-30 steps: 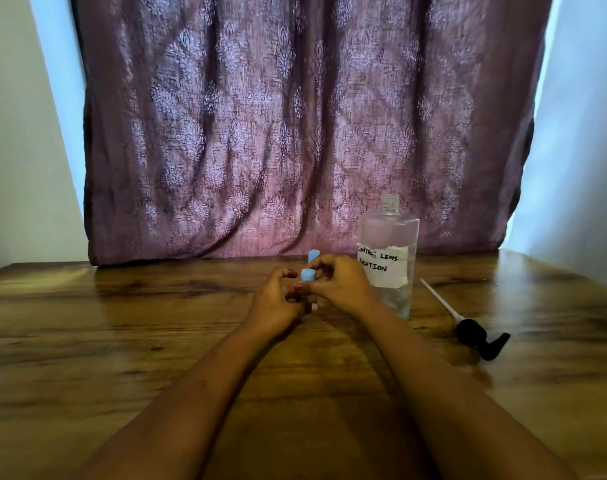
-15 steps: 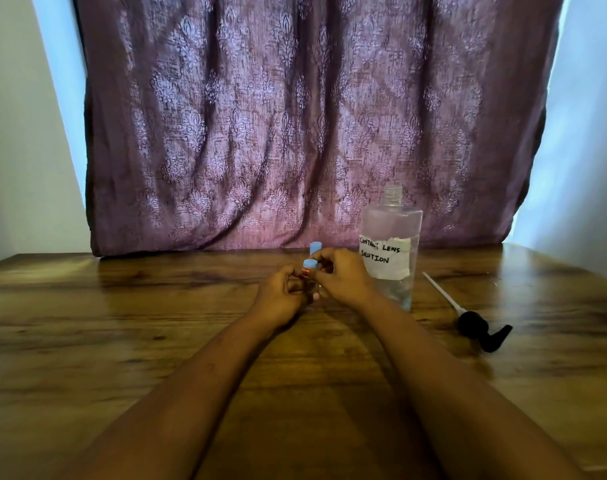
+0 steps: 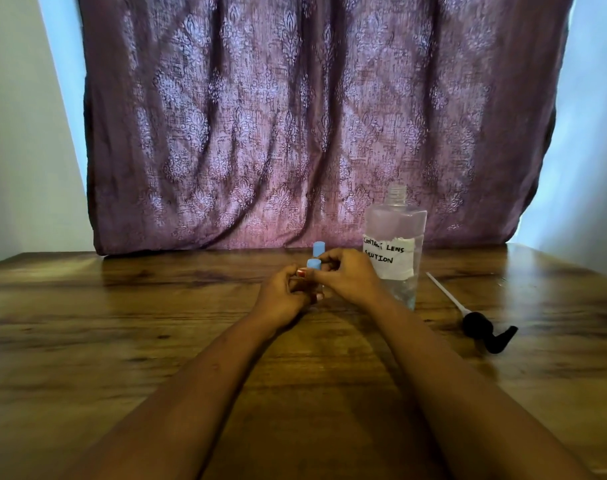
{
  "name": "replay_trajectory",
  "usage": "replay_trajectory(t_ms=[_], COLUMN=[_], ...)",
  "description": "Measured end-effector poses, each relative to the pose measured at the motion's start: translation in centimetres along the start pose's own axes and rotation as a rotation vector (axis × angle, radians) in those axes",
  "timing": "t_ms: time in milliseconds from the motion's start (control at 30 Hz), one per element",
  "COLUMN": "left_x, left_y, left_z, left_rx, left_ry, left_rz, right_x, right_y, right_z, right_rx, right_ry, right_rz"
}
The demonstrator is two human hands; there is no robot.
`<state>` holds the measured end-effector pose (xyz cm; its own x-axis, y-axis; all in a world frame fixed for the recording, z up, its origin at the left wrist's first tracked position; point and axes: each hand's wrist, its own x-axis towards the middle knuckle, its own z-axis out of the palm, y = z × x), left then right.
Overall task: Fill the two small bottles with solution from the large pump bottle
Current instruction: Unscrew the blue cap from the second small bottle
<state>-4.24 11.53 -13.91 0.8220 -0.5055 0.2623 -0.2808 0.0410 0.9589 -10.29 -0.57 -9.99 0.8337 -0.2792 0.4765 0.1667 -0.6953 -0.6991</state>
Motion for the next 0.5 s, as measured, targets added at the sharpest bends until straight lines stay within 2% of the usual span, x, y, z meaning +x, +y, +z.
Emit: replay_trajectory(t_ms=[167,500], left_x=[0.0,0.1], left_y=[0.1,0.1], left_z=[0.1,0.1], left_rx=[-0.059,-0.114], left_ry=[-0.007,-0.075], left_rz=[-0.013,-0.048], right_x=[0.3,0.1], right_y=[-0.1,-0.5], right_z=[1.6,0.8], right_rx=[-0.120,-0.097], right_ry=[0.142,0.088], right_rz=[0.039,-0.033])
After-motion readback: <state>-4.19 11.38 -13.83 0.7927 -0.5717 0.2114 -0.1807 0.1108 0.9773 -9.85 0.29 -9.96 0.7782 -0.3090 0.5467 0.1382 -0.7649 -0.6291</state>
